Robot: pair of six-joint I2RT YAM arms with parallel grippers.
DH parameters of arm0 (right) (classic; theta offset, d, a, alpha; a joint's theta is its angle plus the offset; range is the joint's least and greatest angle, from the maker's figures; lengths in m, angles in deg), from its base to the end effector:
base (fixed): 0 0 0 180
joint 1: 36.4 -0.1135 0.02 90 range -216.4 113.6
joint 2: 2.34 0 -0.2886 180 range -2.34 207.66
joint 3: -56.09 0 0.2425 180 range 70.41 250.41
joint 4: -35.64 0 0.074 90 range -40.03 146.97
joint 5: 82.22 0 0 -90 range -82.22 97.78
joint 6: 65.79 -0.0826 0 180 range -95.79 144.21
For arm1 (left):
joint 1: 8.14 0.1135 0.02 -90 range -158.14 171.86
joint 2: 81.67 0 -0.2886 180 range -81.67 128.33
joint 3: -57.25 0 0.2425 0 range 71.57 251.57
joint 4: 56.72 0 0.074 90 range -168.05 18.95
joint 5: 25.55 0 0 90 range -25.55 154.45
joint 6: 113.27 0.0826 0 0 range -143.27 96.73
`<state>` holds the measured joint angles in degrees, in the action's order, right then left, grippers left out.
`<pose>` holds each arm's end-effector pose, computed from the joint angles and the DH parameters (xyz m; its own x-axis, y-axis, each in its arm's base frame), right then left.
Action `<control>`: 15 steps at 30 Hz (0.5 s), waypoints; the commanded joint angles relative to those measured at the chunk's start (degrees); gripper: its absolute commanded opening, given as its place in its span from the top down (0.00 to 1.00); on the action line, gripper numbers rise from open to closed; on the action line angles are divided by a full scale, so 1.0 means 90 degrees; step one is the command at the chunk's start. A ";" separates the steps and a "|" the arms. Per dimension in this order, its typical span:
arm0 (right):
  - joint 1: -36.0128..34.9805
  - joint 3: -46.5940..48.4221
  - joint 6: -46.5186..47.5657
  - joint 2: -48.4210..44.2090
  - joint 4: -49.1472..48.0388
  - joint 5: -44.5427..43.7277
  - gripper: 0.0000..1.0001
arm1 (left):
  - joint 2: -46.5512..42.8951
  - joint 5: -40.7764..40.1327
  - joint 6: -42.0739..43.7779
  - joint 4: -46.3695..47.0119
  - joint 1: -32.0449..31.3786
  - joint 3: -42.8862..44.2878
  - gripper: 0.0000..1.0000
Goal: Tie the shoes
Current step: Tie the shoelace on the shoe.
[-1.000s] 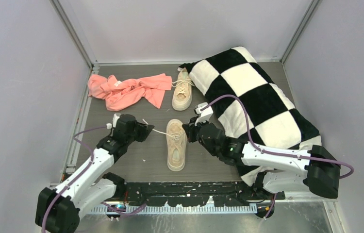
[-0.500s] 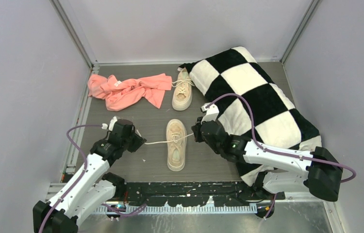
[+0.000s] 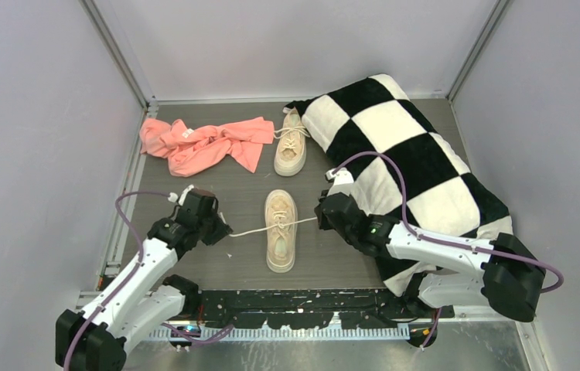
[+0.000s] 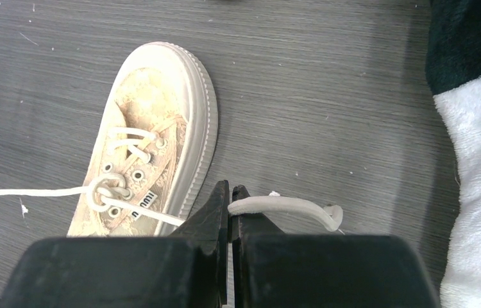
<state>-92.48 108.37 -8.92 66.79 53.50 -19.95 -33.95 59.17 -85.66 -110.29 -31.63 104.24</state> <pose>0.1827 0.2028 0.2291 -0.5509 0.0477 -0.8332 -0.2627 0.9377 0.2274 0.1493 -0.0566 0.1970 -0.6532 -0.6782 -0.3367 -0.4989 0.7200 -0.4825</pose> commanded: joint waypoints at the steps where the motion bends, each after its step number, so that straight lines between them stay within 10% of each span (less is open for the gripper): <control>1: 0.0048 0.0382 0.0032 -0.0348 0.0116 -0.0039 1.00 | -0.0127 -0.0145 0.0779 -0.0040 0.0031 0.0778 1.00; 15: 0.0754 -0.0108 -0.0207 -0.0185 0.0203 0.0214 0.99 | -0.0198 -0.0961 0.1104 -0.0463 0.0271 0.0623 0.99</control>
<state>-88.04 109.46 -8.87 63.42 55.99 -18.33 -35.85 52.70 -76.77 -113.51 -30.19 113.59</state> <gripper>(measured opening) 0.036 0.021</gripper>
